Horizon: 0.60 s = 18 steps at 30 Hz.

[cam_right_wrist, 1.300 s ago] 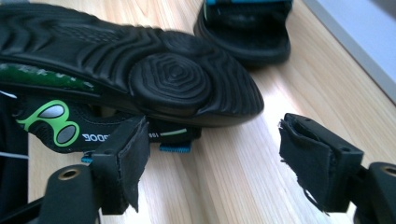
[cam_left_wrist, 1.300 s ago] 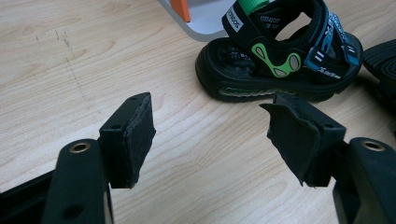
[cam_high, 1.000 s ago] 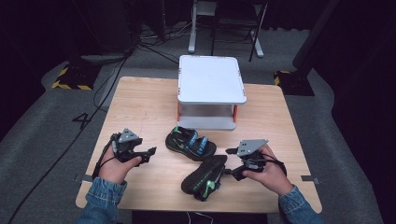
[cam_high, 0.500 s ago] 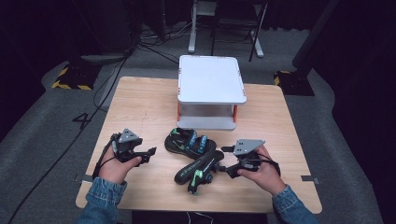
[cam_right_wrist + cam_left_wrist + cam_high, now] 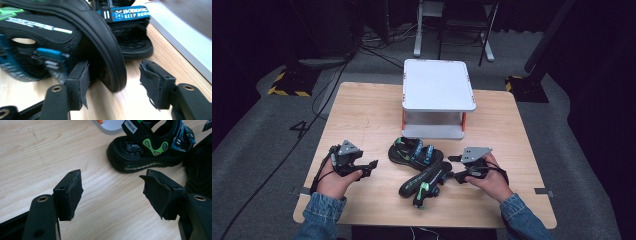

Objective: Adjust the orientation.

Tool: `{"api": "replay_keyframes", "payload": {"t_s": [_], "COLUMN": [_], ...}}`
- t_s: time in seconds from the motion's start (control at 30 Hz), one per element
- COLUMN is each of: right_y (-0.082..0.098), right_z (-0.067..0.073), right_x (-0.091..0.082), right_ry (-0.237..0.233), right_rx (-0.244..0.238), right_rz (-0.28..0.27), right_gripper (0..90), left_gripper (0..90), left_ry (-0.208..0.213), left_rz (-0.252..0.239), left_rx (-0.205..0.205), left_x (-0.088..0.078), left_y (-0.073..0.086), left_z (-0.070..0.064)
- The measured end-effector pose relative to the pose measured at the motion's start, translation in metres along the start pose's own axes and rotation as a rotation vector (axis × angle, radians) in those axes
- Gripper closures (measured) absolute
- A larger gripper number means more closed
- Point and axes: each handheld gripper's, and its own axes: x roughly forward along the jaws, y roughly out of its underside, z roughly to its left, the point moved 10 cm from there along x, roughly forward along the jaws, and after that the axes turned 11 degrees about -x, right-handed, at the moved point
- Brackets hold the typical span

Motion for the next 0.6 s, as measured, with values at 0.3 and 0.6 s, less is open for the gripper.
{"api": "replay_keyframes", "payload": {"t_s": [0.3, 0.6], "right_y": [-0.007, 0.01], "right_z": [0.014, 0.004], "right_x": [-0.013, -0.068], "right_ry": [-0.137, -0.098], "right_rx": [-0.021, 0.006], "right_rz": [0.015, 0.057], "right_gripper": [73.3, 74.7], "left_gripper": [31.2, 31.2], "left_ry": [-0.017, 0.013], "left_rz": [-0.008, -0.01], "left_rx": [-0.012, 0.008], "left_x": [-0.004, 0.003], "left_y": [0.003, -0.006], "left_z": [0.005, -0.003]}}
